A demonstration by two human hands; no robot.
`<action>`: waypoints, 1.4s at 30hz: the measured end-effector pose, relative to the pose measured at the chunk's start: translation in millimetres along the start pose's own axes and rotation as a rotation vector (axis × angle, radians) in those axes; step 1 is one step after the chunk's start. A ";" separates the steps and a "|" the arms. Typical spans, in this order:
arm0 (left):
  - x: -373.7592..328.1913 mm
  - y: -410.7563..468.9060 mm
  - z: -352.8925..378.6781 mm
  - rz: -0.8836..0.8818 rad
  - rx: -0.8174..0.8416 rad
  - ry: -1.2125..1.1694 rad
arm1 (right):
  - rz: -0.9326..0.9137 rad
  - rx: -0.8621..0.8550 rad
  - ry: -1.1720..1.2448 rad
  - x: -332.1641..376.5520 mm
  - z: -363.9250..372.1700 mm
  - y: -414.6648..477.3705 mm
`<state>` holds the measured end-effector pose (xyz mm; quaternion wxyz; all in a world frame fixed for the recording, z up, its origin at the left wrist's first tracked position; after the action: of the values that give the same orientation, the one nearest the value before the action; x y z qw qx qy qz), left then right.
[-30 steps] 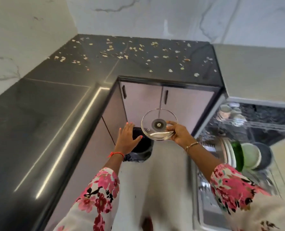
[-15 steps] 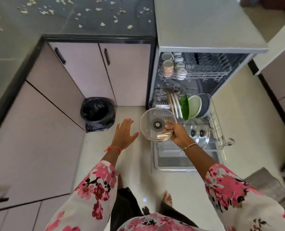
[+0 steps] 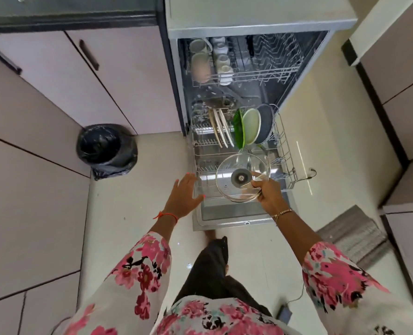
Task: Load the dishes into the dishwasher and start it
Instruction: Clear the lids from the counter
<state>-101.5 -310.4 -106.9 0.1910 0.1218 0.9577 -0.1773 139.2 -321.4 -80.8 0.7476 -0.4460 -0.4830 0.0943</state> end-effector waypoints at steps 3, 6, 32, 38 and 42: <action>-7.9 32.9 10.8 0.025 0.041 0.009 | -0.092 -0.018 -0.076 17.6 -0.4 19.4; -12.1 60.8 26.0 0.046 0.097 0.002 | -0.255 -0.111 -0.240 29.4 1.2 51.0; 68.5 184.5 319.0 -0.003 0.274 0.050 | -0.618 -0.092 -1.384 -71.3 51.8 338.2; 74.2 181.6 323.5 0.023 0.125 0.012 | -0.562 -0.097 -1.459 -83.8 47.7 357.1; 75.5 180.1 324.2 0.048 0.053 0.045 | -0.530 -0.031 -1.410 -97.2 46.4 367.8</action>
<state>-10.4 -259.6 -470.8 0.1702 0.1535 0.9536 -0.1951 158.2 -135.3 -415.3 0.2524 -0.1590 -0.9397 0.1675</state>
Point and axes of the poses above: each hand's wrist, its own y-axis towards the middle knuckle, its own z-axis out of the palm, x = y × z, the point moved 5 cm from there along y, towards the middle knuckle, and after that the axes turned 9 degrees about y, right-handed, at the moved point
